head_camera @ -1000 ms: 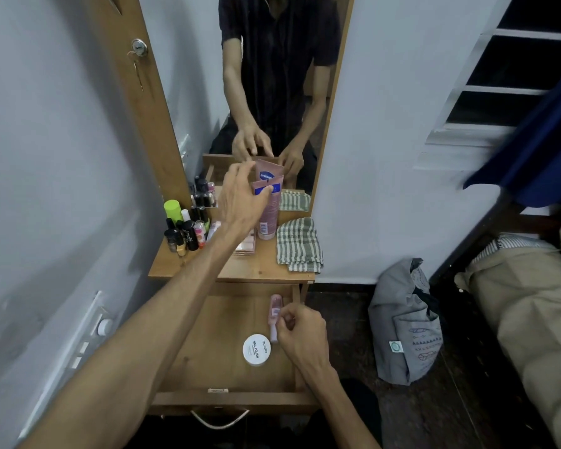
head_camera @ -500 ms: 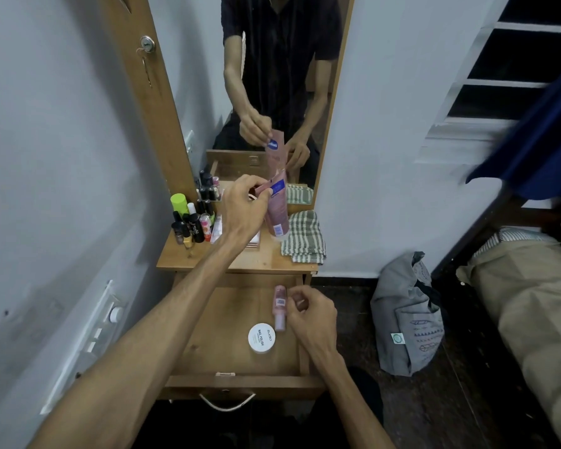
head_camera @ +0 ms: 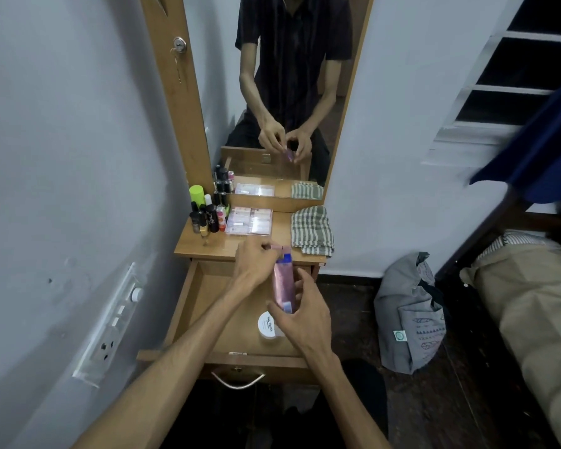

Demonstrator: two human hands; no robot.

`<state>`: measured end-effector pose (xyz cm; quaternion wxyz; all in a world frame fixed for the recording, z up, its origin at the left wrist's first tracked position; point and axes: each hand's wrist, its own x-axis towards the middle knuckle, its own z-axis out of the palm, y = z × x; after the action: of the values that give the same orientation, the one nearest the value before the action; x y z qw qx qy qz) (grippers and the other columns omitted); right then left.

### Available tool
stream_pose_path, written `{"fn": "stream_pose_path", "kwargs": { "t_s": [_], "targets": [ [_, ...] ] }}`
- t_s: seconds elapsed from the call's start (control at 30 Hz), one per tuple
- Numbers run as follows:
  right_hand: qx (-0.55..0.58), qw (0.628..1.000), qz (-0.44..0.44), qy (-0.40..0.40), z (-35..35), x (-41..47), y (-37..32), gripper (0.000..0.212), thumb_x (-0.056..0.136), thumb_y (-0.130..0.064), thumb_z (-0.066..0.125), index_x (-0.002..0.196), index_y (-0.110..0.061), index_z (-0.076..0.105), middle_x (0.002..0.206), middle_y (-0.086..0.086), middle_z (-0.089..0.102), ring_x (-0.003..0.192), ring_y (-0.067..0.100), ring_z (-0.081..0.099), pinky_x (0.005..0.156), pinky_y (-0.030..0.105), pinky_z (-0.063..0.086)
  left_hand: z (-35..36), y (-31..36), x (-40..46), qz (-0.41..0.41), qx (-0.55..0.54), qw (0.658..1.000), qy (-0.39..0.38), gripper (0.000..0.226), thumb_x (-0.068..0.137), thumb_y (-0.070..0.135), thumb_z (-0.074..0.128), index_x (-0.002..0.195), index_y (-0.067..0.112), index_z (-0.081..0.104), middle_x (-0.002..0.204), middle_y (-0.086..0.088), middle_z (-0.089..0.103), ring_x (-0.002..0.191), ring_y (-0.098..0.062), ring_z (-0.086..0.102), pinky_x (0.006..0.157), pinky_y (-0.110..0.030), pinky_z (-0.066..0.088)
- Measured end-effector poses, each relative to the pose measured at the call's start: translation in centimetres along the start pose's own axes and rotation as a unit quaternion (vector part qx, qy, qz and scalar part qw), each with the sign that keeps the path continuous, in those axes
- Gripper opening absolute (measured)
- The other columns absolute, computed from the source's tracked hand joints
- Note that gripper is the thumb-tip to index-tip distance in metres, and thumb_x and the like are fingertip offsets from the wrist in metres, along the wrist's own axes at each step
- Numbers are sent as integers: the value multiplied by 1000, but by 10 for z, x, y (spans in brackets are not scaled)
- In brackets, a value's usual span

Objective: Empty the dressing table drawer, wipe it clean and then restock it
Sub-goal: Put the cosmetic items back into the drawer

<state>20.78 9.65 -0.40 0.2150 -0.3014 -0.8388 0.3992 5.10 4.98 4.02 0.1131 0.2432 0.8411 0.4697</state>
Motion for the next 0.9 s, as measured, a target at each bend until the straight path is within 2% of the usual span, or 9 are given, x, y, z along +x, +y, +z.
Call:
{"fn": "stream_pose_path", "kwargs": {
  "t_s": [0.03,0.1,0.17,0.23,0.33,0.47,0.6,0.77,0.9],
  "targets": [
    [-16,1000,9,-14,2,-4,0,87,75,-52,79,149,-29,38,131,-8,61,110,11,64,91,31,56,4,-6,-3,-22,2,1000,-6,27,85,16,71,60,25,69,57,17,66,55,-5,62,48,-16,48],
    [-50,998,20,-41,7,-10,1,81,77,-46,76,147,-30,38,130,-7,61,111,14,64,90,27,53,13,-17,-10,-67,-2,998,-23,18,81,17,71,64,15,75,60,14,70,58,-8,66,58,-29,59],
    [-84,994,35,-56,12,-14,4,77,78,-43,76,145,-29,40,127,-4,63,108,17,64,85,22,46,20,-26,-18,-103,-9,994,-37,14,79,19,70,68,13,78,66,10,73,63,-16,70,65,-38,61],
    [-115,990,54,-66,16,-15,7,76,81,-42,76,147,-27,40,126,-2,64,108,17,64,87,23,49,28,-35,-24,-123,-22,991,-40,19,82,22,69,66,14,77,67,4,74,67,-22,71,69,-41,61],
    [-156,982,71,-78,22,-11,10,75,85,-41,75,149,-24,38,127,1,63,110,19,64,95,30,54,38,-43,-24,-155,-51,986,-21,27,85,25,69,62,15,76,63,1,72,68,-23,71,71,-41,59],
    [-210,970,85,-89,28,-4,13,73,90,-40,71,151,-23,34,126,6,62,109,23,64,94,34,56,49,-49,-18,-174,-67,982,-24,27,90,24,68,65,20,77,69,2,74,73,-22,72,73,-38,59],
    [-252,959,85,-97,36,-1,16,69,91,-39,72,148,-20,38,127,6,62,112,22,61,95,35,55,59,-53,-13,-163,-48,985,-16,31,94,22,66,63,23,73,69,2,73,72,-20,71,62,-29,54],
    [-310,941,85,-105,40,1,24,65,90,-35,74,145,-16,46,139,7,57,127,23,52,104,35,48,71,-59,-8,-174,-36,983,-39,28,93,21,66,67,16,75,71,-6,74,75,-26,72,73,-41,60],
    [-312,942,81,-90,37,2,32,63,89,-34,74,144,-17,48,145,7,50,128,22,48,103,35,47,80,-61,-6,-175,-38,983,-46,27,88,24,70,61,17,73,68,-5,73,73,-29,72,71,-43,60]
  ]
}}
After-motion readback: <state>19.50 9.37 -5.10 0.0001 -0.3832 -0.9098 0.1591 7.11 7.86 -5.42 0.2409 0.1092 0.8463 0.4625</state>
